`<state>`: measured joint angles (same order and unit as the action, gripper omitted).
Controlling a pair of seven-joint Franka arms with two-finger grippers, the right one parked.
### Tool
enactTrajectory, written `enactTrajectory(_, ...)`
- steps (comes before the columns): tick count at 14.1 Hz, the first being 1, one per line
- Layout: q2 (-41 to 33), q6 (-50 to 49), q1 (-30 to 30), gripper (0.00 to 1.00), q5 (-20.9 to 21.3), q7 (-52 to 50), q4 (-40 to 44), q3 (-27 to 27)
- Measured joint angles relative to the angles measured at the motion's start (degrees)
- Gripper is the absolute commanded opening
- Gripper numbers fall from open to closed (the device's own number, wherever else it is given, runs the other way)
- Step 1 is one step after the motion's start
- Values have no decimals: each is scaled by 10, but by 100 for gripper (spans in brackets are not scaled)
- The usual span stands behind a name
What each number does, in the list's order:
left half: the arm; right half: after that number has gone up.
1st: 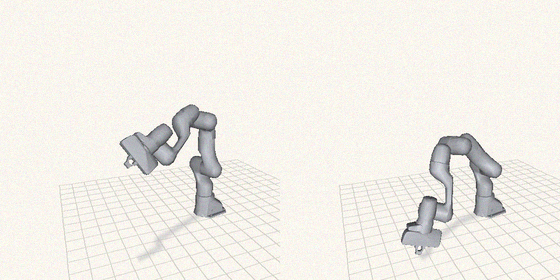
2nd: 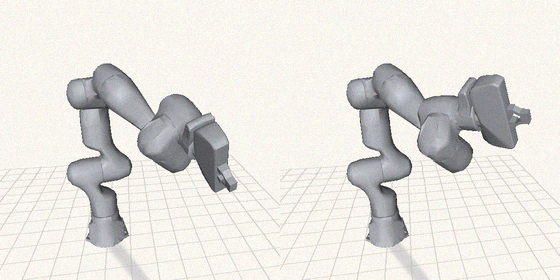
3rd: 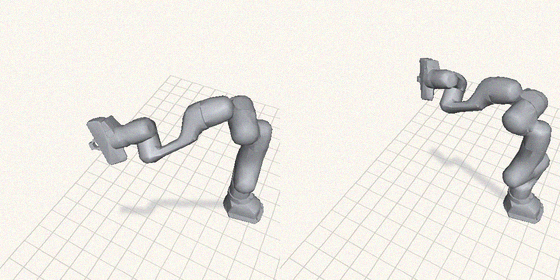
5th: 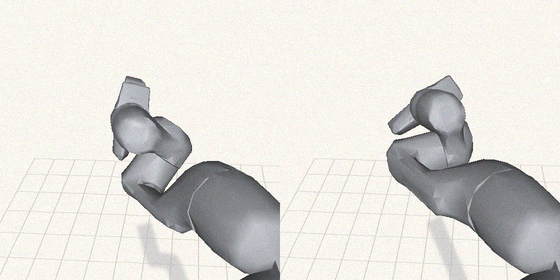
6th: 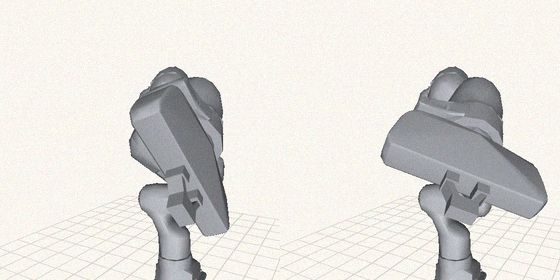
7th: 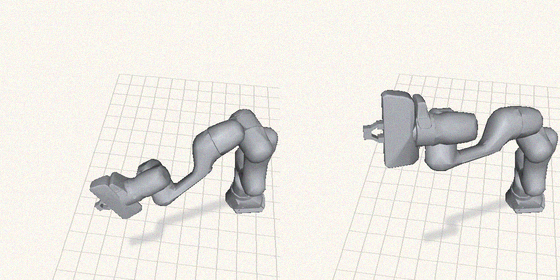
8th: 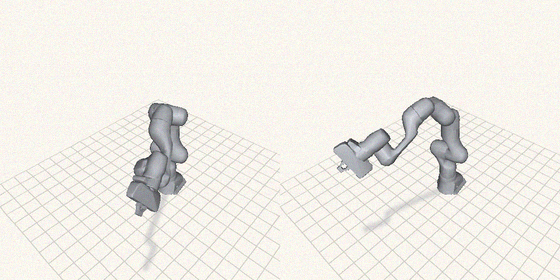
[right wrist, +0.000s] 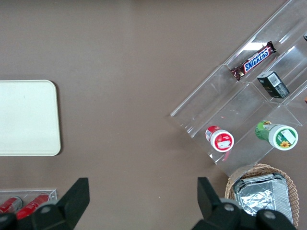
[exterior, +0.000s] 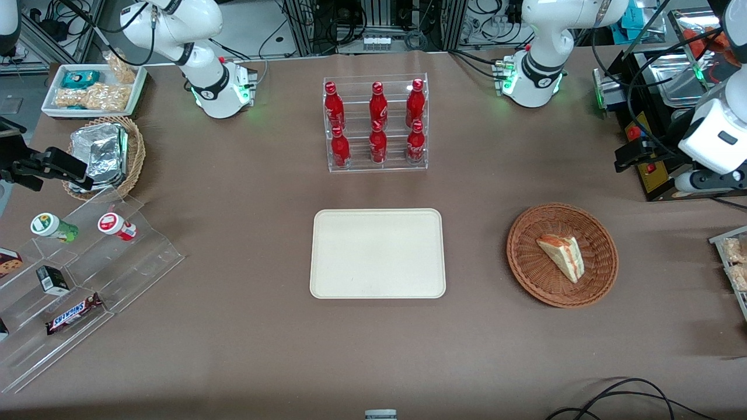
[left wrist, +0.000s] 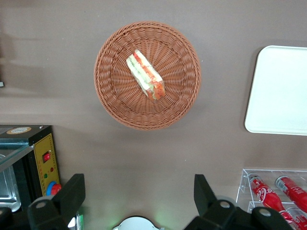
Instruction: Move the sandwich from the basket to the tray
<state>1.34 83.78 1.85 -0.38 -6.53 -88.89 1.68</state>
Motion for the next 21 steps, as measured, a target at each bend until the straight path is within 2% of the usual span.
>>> enactTrajectory(4,0,0,0,100,-14,2,1,0)
enactTrajectory(14,18,2,1,100,-11,5,-26,1)
enactTrajectory(17,69,54,1,100,-4,5,-53,1)
enactTrajectory(21,141,193,1,100,9,-1,-110,0)
